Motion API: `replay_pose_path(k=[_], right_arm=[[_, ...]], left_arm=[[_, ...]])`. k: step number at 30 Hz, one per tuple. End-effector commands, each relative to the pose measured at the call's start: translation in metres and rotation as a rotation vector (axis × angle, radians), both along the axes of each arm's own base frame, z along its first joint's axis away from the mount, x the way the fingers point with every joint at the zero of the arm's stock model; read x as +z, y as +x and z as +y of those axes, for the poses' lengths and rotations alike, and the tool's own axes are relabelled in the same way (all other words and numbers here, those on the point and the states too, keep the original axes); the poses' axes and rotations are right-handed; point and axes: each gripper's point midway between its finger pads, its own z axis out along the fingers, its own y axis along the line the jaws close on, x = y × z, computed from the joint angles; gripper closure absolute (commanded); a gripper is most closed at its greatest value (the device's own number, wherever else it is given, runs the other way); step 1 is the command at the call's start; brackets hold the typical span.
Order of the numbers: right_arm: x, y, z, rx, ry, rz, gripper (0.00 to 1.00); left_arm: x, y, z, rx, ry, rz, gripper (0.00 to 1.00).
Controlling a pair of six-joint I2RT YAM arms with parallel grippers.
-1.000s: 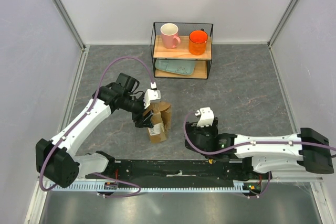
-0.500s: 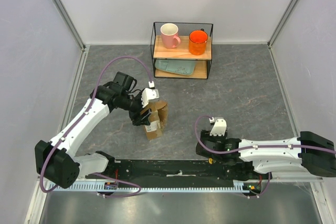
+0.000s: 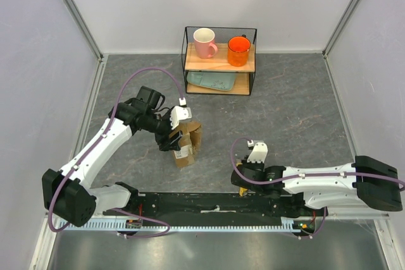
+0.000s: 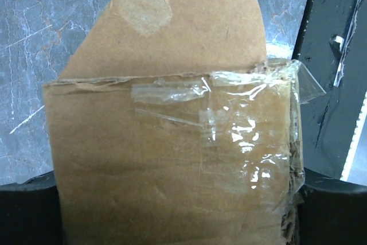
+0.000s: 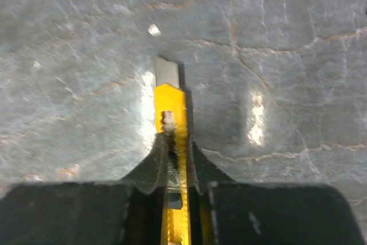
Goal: Unpack the express box
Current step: Pick up the knife from the center of the board.
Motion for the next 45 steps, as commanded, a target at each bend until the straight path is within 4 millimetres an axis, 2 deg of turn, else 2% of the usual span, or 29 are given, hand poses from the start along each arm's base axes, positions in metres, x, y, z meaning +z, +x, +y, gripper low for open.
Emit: replay_pose_path(k=[1,2,3,5,6,9,10,16,20,21,22,23,25,28,31,34,37,42,43,45], right_arm=[[0.002,0.000,0.006,0.038,-0.044,-0.006,0.92],[0.006,0.003,0.006,0.041,-0.050,-0.024,0.94],[0.016,0.009,0.009,0.034,-0.032,-0.062,0.95],[0.032,0.014,0.011,0.041,-0.016,-0.103,0.99],[0.039,0.018,0.011,0.035,-0.013,-0.134,1.00],[0.055,0.024,0.013,0.049,0.001,-0.178,1.00],[0.058,0.025,0.014,0.049,0.001,-0.188,1.00],[0.066,0.028,0.022,0.069,-0.010,-0.211,1.00],[0.065,0.025,0.021,0.058,-0.008,-0.186,0.99],[0.063,0.023,0.021,0.049,-0.005,-0.168,0.94],[0.059,0.019,0.015,0.032,-0.015,-0.137,0.75],[0.056,0.016,0.016,0.028,-0.020,-0.116,0.68],[0.049,0.007,0.016,0.043,-0.021,-0.059,0.57],[0.039,0.000,0.018,0.046,-0.013,-0.013,0.51],[0.031,-0.003,0.018,0.044,-0.030,0.007,0.50],[0.019,-0.007,0.014,0.040,-0.066,0.028,0.52],[0.009,-0.009,0.008,0.037,-0.096,0.037,0.54],[-0.001,-0.010,0.001,0.036,-0.137,0.043,0.55],[-0.004,-0.012,0.000,0.042,-0.149,0.042,0.55],[-0.007,-0.012,-0.001,0.041,-0.156,0.041,0.58]], left_arm=[[-0.019,0.002,0.037,0.056,0.197,0.017,0.72],[-0.017,0.002,0.037,0.057,0.198,0.017,0.69],[-0.017,0.001,0.037,0.057,0.200,0.020,0.60],[-0.015,-0.001,0.038,0.059,0.194,0.017,0.50],[-0.015,-0.001,0.037,0.063,0.190,0.021,0.34],[-0.011,-0.004,0.035,0.070,0.173,0.026,0.11],[-0.010,-0.005,0.035,0.072,0.171,0.032,0.01],[-0.004,-0.008,0.033,0.080,0.148,0.034,0.01],[0.012,-0.004,0.032,0.102,0.131,-0.008,0.01],[0.016,-0.004,0.032,0.106,0.125,-0.017,0.01],[0.019,-0.003,0.031,0.107,0.120,-0.024,0.01],[0.025,-0.002,0.029,0.111,0.105,-0.034,0.01],[0.031,0.000,0.028,0.119,0.093,-0.043,0.01],[0.040,0.002,0.026,0.130,0.075,-0.052,0.01],[0.050,0.004,0.027,0.146,0.072,-0.078,0.01],[0.072,0.004,0.027,0.151,0.051,-0.117,0.01],[0.104,0.006,0.026,0.162,0.014,-0.179,0.01],[0.139,0.000,0.027,0.159,-0.019,-0.229,0.01],[0.151,0.000,0.027,0.157,-0.034,-0.254,0.01],[0.160,-0.004,0.029,0.149,-0.039,-0.269,0.01]])
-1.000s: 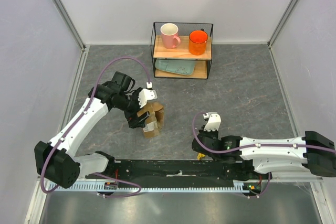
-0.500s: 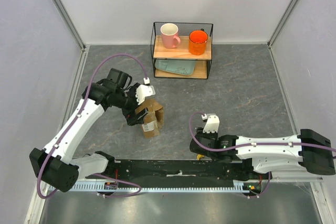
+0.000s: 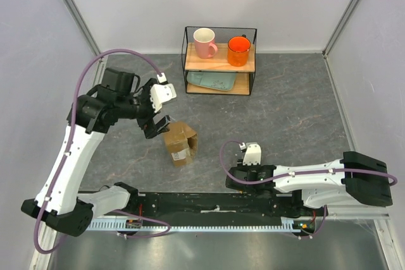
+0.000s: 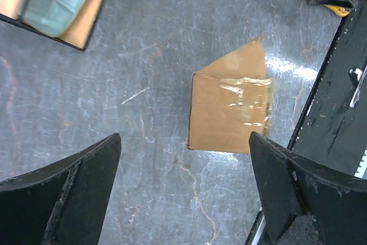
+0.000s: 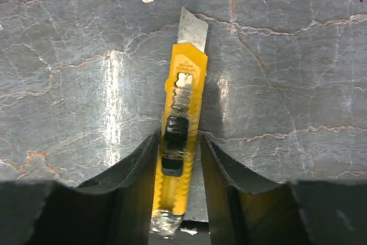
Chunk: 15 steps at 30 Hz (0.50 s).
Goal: Unpack the express box
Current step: Pick up the knife from the center of the board.
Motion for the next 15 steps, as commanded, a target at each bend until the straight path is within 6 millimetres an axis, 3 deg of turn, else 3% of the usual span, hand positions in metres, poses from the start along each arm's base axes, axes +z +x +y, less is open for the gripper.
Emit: replay_pose_path(k=[1,4,6,8,9,11,12,15], right_arm=[[-0.010,-0.003,-0.004,-0.003,-0.025,-0.003,0.61],[-0.012,-0.001,0.003,0.020,-0.013,-0.028,0.79],[-0.002,0.002,0.011,0.053,-0.005,-0.086,0.92],[0.027,0.007,0.023,0.108,0.017,-0.165,0.99],[0.057,0.010,0.035,0.134,0.075,-0.249,1.00],[0.089,0.012,0.043,0.232,0.069,-0.342,1.00],[0.121,0.008,0.053,0.271,0.129,-0.412,1.00],[0.181,-0.004,0.069,0.443,0.121,-0.555,1.00]], left_arm=[[0.037,-0.016,0.003,0.001,-0.047,-0.039,0.01],[0.056,-0.022,0.002,-0.013,-0.077,-0.070,0.01],[0.063,-0.027,-0.001,-0.031,-0.098,-0.069,0.01],[0.072,-0.033,-0.004,-0.047,-0.122,-0.068,0.01],[0.072,-0.036,-0.005,-0.059,-0.128,-0.048,0.01],[0.077,-0.046,-0.015,-0.105,-0.181,-0.007,0.01],[0.077,-0.052,-0.023,-0.146,-0.215,0.036,0.01],[0.077,-0.067,-0.038,-0.218,-0.292,0.142,0.01]])
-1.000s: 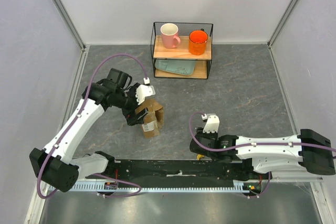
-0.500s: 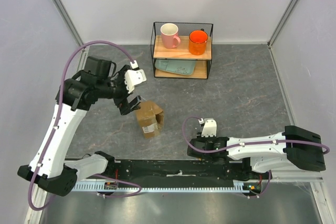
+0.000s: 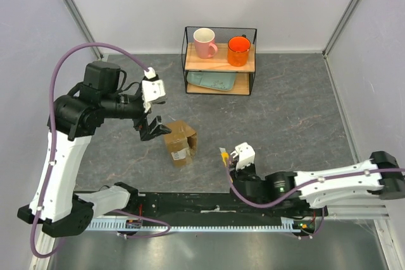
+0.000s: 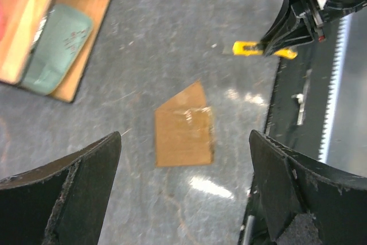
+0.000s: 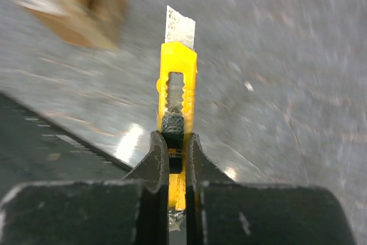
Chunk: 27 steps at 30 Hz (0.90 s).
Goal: Unpack the express box
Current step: Pick up the knife from the center of the board.
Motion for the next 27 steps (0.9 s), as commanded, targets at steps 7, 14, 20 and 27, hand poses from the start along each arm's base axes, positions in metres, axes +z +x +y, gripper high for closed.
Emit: replay_pose_path(k=[7,14,20,27], right_arm=[[0.184,-0.032,0.064,0.390,-0.149,-0.514,1.00],[0.227,-0.041,0.082,0.506,-0.295,-0.637,1.00],[0.240,-0.038,0.084,0.540,-0.404,-0.707,1.00],[0.247,-0.035,0.084,0.565,-0.491,-0.748,1.00]], left_arm=[[-0.008,-0.057,-0.038,-0.246,-0.099,0.405,0.01],[-0.007,-0.082,-0.044,-0.329,-0.104,0.426,0.01],[-0.009,-0.102,-0.048,-0.332,-0.134,0.585,0.01],[-0.031,-0.116,-0.042,-0.291,-0.108,0.720,0.05]])
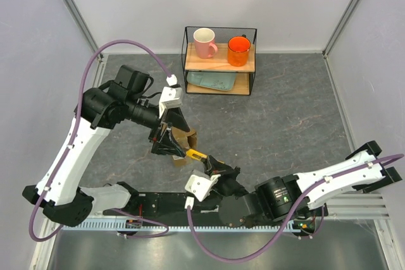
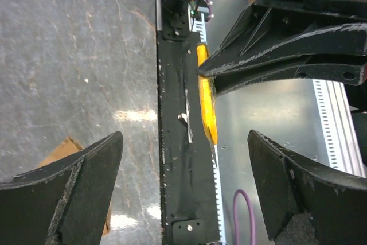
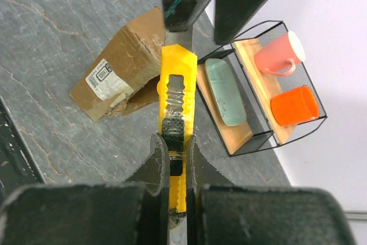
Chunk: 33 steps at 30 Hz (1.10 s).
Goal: Unpack the express box
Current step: Pick up the knife from the center of the board.
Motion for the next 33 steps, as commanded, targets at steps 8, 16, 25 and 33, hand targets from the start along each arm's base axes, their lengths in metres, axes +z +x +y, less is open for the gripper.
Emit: replay_pose_path(k=[8,16,25,33], right_arm=[[0.019,0.017,0.003,0.006,-0.167,-0.138,1.00],[0.030,0.032,0.008,-0.001,-0.185,-0.160,1.00],[0.032,0.025,0.024,0.057,-0.172,-0.141,1.00],[0.061,0.019,0.037,0.074,-0.026,-0.067,0.93]], left_arm=[[-0.025,-0.047,0.019,-0.017,0.137,0.284,0.12],[-0.033,-0.049,0.015,-0.050,0.168,0.294,0.22],[-0.047,-0.041,0.015,-0.040,0.216,0.278,0.63],[-0.053,-0.035,0.014,-0.049,0.230,0.245,0.98]])
